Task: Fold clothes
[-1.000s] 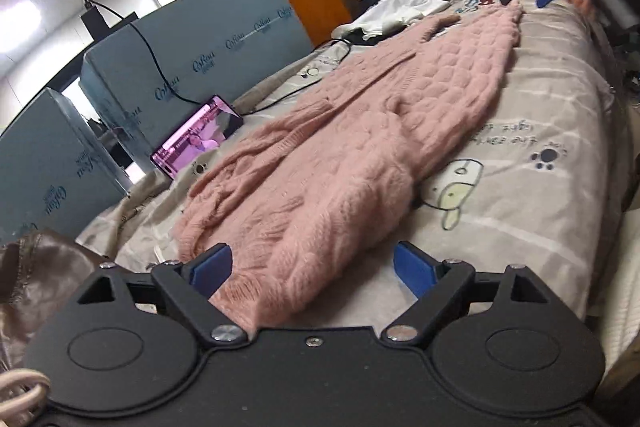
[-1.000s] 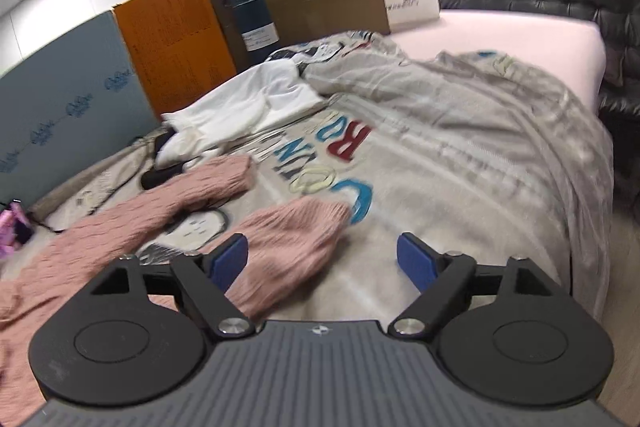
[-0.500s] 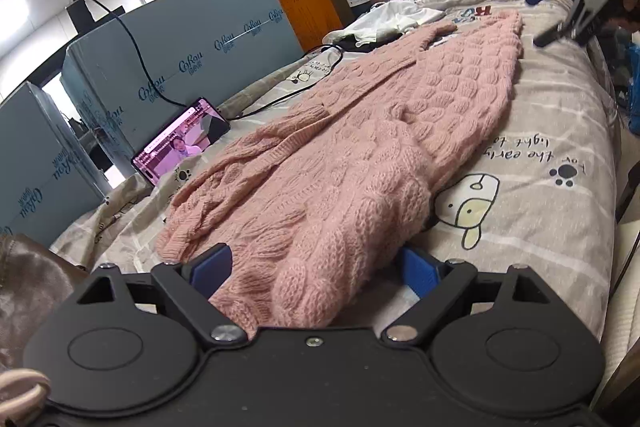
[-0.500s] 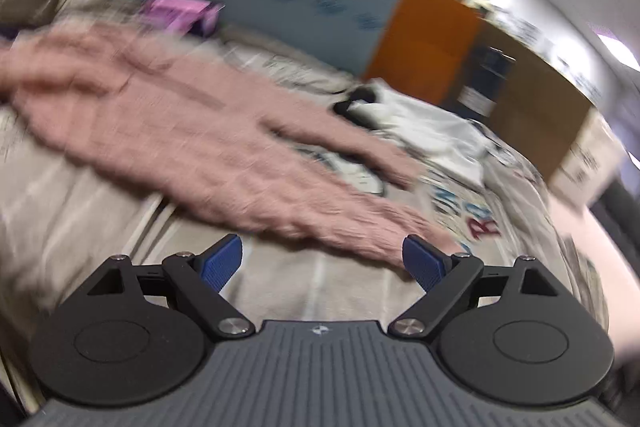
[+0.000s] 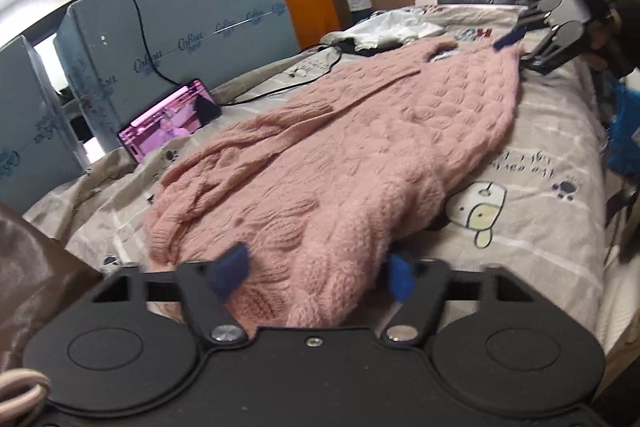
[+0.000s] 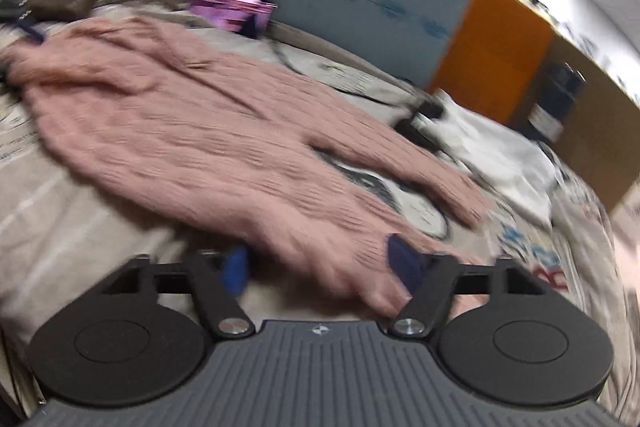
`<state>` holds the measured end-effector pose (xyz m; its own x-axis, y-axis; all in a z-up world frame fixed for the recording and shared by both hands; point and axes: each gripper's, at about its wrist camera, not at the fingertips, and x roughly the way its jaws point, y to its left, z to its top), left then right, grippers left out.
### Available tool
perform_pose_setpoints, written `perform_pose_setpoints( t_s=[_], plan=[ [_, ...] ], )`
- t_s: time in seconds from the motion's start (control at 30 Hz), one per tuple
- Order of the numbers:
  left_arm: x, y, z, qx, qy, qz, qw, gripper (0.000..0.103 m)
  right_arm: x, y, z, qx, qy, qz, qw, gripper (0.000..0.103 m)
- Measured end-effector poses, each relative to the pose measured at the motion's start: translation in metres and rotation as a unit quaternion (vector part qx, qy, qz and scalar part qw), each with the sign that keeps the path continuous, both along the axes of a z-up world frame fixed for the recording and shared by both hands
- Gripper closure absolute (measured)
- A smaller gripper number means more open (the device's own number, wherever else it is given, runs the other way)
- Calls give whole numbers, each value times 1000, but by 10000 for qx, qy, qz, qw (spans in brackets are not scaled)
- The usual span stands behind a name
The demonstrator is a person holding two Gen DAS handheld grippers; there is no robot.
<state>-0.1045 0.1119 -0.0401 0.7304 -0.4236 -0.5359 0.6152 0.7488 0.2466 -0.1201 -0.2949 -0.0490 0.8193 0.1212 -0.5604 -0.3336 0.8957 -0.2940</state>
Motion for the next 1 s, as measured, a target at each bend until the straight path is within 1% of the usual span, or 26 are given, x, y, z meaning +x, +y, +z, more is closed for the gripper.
perform_pose_setpoints(
  t_s=[0.03,0.07,0.1,0.13,0.17,0.27,0.37,0.43,0.47,0.6,0.67,0.73,0.77,0.83,0.87,0.9,0.93,0.97,1.0],
  plan=[
    [3,2,1,-60,26,-2,10000,56,2,-3,0,45,35,0,10000,73],
    [5,4,1,-110,24,21,9999,66,4,-4,2,95,33,57,9999,80],
    [7,5,2,-155,-16,26,9999,74,6,-5,4,146,16,136,9998,84],
    [8,6,5,-196,-77,21,9998,77,7,-5,7,212,-44,199,9996,88],
    [9,6,8,-238,-139,16,9996,81,9,-7,12,300,-143,244,9991,89],
    [18,8,19,-283,-362,86,9989,83,18,-14,30,542,-491,313,9968,92],
    [31,10,31,-222,-570,199,9979,84,32,-15,45,546,-680,428,9953,94],
    [43,12,40,-178,-620,231,9976,84,46,-14,52,497,-625,599,9950,94],
    [51,14,43,-211,-583,239,9978,84,53,-12,55,458,-564,678,9950,94],
    [81,18,49,-324,-437,334,9980,84,89,-9,63,412,-127,928,9948,94],
    [96,20,50,-377,-365,392,9979,84,107,-8,63,305,75,971,9948,94],
    [110,23,47,-474,-266,542,9971,84,124,-5,61,143,260,990,9946,94],
    [117,23,43,-445,-222,640,9967,84,132,-4,59,27,345,990,9945,94],
    [131,23,34,-388,-134,836,9957,84,146,-4,56,46,527,1036,9932,94],
    [136,25,31,-461,-74,928,9946,81,153,-5,54,67,613,1051,9925,93],
    [142,26,28,-536,-15,1020,9933,80,158,-7,53,67,643,1022,9927,92],
    [145,29,28,-646,21,1081,9920,80,162,-9,52,65,656,979,9930,86],
    [149,31,27,-756,57,1143,9906,79,167,-12,51,85,664,922,9935,78],
    [152,33,27,-865,52,1231,9886,75,171,-16,50,113,669,860,9940,72]
  ],
)
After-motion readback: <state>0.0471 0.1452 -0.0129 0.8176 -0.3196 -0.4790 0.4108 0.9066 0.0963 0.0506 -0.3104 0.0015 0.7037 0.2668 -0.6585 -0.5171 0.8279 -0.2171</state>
